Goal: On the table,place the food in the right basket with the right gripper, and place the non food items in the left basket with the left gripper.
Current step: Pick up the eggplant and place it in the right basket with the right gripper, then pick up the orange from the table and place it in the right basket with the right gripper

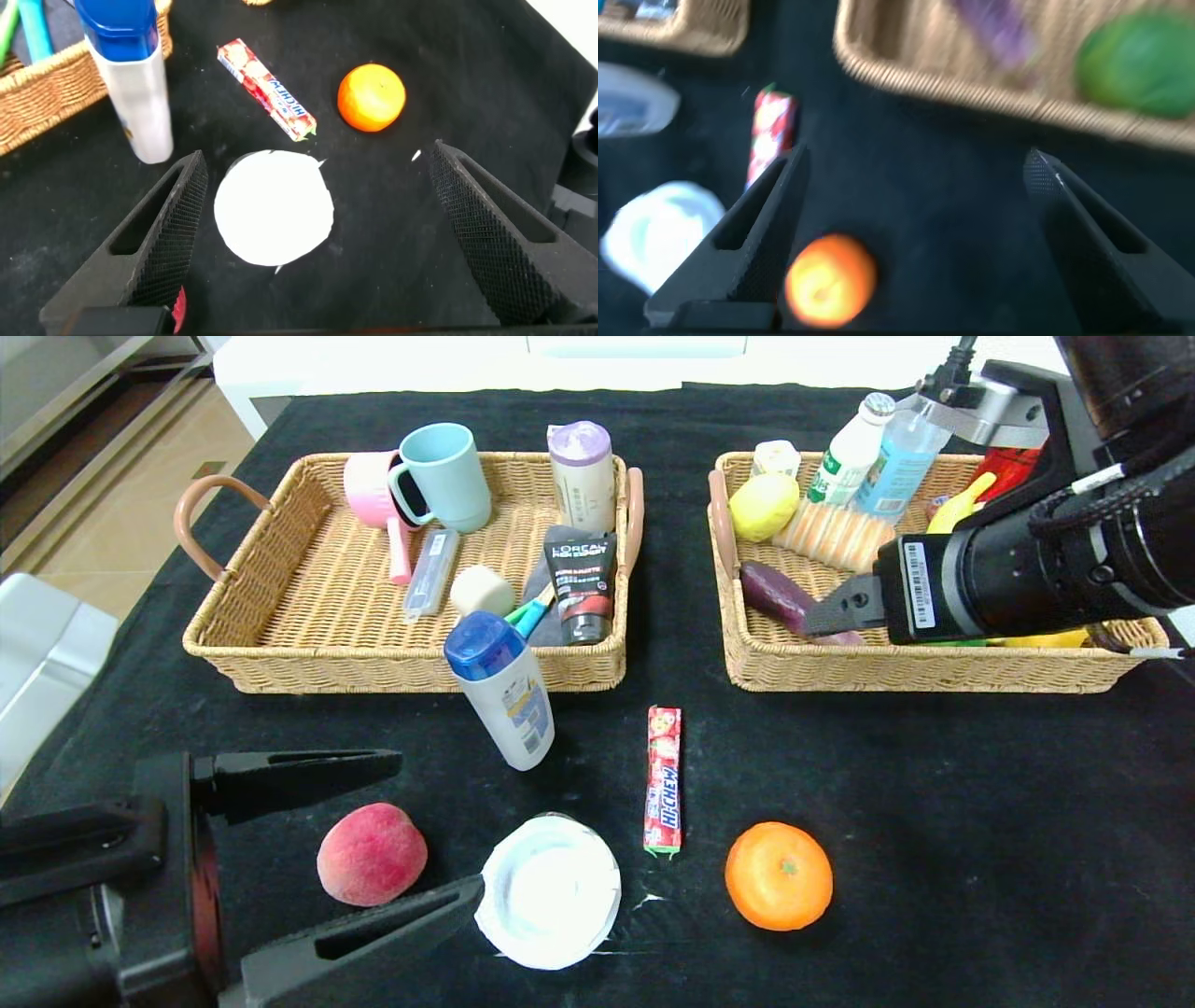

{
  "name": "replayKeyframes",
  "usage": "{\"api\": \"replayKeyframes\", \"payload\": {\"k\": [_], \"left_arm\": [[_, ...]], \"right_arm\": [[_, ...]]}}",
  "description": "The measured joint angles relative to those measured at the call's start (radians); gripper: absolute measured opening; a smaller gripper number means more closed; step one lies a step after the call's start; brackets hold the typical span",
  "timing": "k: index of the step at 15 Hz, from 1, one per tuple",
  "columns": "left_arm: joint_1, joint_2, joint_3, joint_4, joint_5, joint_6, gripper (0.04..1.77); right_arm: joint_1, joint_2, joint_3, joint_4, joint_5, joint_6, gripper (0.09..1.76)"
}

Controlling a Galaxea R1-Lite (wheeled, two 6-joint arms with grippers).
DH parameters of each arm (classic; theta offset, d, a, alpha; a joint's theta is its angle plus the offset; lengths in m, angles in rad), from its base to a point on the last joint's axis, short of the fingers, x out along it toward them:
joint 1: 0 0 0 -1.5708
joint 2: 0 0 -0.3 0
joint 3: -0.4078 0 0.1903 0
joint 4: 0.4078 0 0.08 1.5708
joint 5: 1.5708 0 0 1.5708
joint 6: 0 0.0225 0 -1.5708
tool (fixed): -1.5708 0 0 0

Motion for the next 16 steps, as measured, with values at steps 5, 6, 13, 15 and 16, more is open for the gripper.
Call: {"api": "replayKeyframes", "payload": {"k": [5, 6, 13, 15, 16], "left_arm": [[-0.004, -0.001, 0.001, 0.0, 0.007, 0.007, 1.72], [-0.008, -0.002, 0.001, 0.0, 0.007, 0.006, 1.72], [-0.019, -0.003, 0.001, 0.0, 0.033, 0.018, 1.72], [-0.02, -0.003, 0.001, -0.001, 0.033, 0.018, 1.72], [-0.019, -0.003, 0.001, -0.001, 0.034, 0.019, 1.72]], "right_arm": [[0.145, -0.002, 0.049, 0.11, -0.023, 0.164, 1.68], [0.166, 0.001, 0.073, 0.114, -0.06, 0.177, 1.69], [0.274, 0.063, 0.179, 0.118, -0.17, 0.319, 1.7], [0.279, 0.09, 0.185, 0.118, -0.205, 0.376, 1.7], [0.279, 0.1, 0.186, 0.117, -0.21, 0.387, 1.7]]}}
